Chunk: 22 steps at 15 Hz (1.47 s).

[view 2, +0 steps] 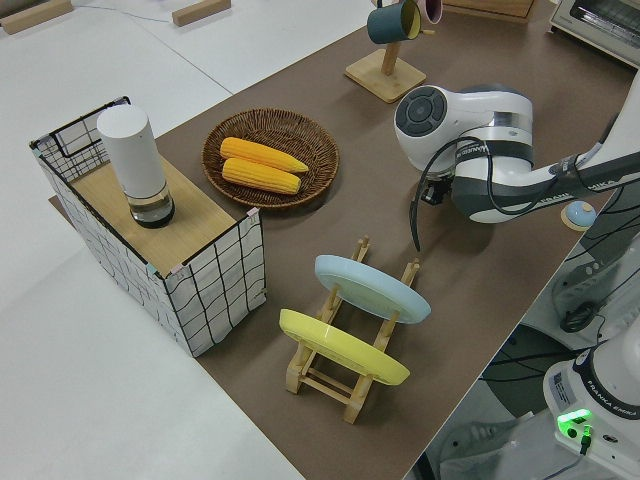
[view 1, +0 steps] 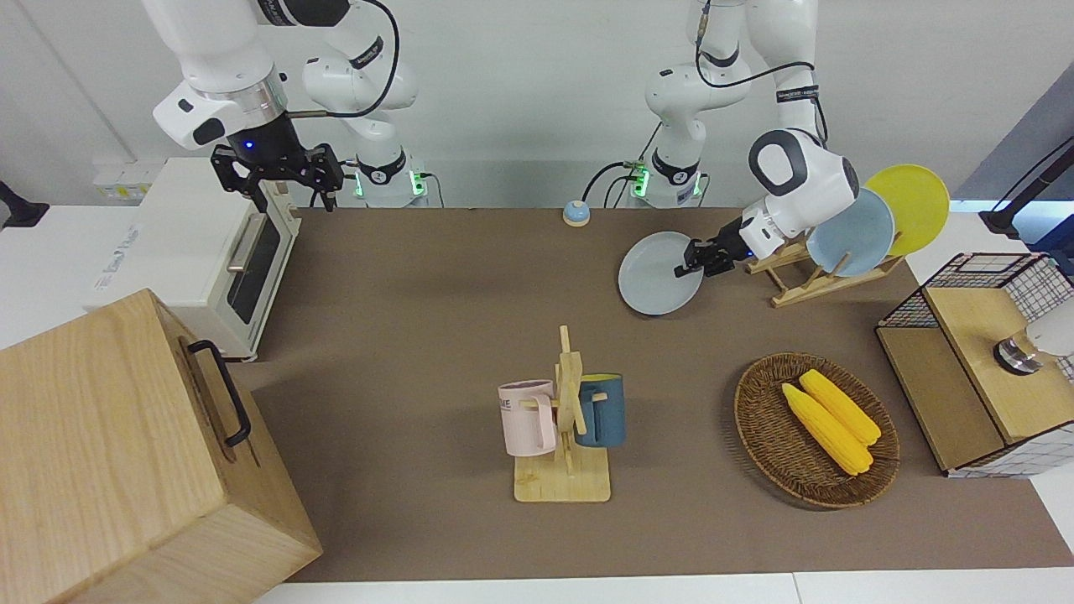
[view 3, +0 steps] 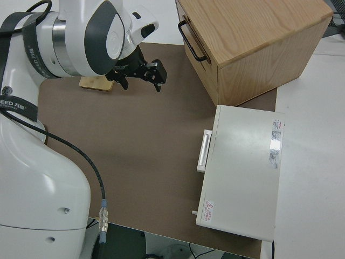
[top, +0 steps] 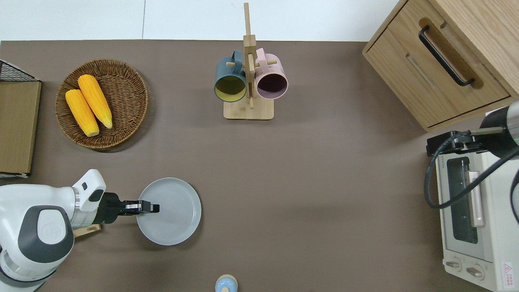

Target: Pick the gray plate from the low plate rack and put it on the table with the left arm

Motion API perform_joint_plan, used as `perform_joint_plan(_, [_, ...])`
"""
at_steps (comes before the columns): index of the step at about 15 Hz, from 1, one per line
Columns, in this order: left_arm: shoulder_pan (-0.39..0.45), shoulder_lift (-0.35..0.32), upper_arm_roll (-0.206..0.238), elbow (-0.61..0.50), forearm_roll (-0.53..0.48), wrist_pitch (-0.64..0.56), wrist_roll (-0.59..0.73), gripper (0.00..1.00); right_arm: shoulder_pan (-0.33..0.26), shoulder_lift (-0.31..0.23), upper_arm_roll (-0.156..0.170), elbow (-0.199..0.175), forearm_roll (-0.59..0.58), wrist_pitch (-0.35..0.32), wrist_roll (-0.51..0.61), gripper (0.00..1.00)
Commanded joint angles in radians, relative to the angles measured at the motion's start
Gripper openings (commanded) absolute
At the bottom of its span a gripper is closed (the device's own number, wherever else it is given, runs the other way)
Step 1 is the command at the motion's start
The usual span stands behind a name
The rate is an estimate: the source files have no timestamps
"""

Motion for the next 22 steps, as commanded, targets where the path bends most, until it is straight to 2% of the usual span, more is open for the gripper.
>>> perform_joint_plan(1, [-0.036,0.004,-0.002,-0.022,-0.016,0.044,0.021,0.34,0.007,0.000,-0.006,0.006,0.003,-0.002,0.004,0.983])
perform_joint_plan(3, [-0.039,0.004,-0.003,-0.022,-0.012,0.052,0.018,0.61,0.007,0.000,-0.006,0.006,0.003,-0.001,0.004,0.983])
perform_joint_plan(5, [-0.043,0.003,-0.005,-0.021,-0.006,0.054,0.018,0.95,0.007,0.000,-0.006,0.006,0.003,-0.001,0.004,0.983])
perform_joint_plan(6, [-0.043,0.003,-0.003,-0.021,-0.006,0.055,0.018,0.99,0.007,0.000,-0.006,0.006,0.003,-0.001,0.004,0.983])
perform_joint_plan(11, [-0.042,0.003,-0.003,-0.015,-0.003,0.060,0.015,0.99,0.007,0.000,-0.006,0.006,0.003,-0.001,0.004,0.983])
perform_joint_plan(15, [-0.042,0.001,-0.003,0.002,0.054,0.066,0.005,0.99,0.007,0.000,-0.006,0.006,0.003,-0.002,0.004,0.983])
perform_joint_plan(17, [-0.042,0.000,-0.002,0.037,0.133,0.072,-0.035,0.99,0.007,0.000,-0.006,0.006,0.003,-0.001,0.004,0.983])
perform_joint_plan(19, [-0.043,-0.007,-0.005,0.086,0.229,0.067,-0.150,0.99,0.007,0.000,-0.006,0.006,0.003,-0.001,0.004,0.983])
perform_joint_plan(22, [-0.043,-0.034,-0.035,0.146,0.344,0.054,-0.276,0.99,0.007,0.000,-0.006,0.006,0.003,-0.001,0.004,0.983])
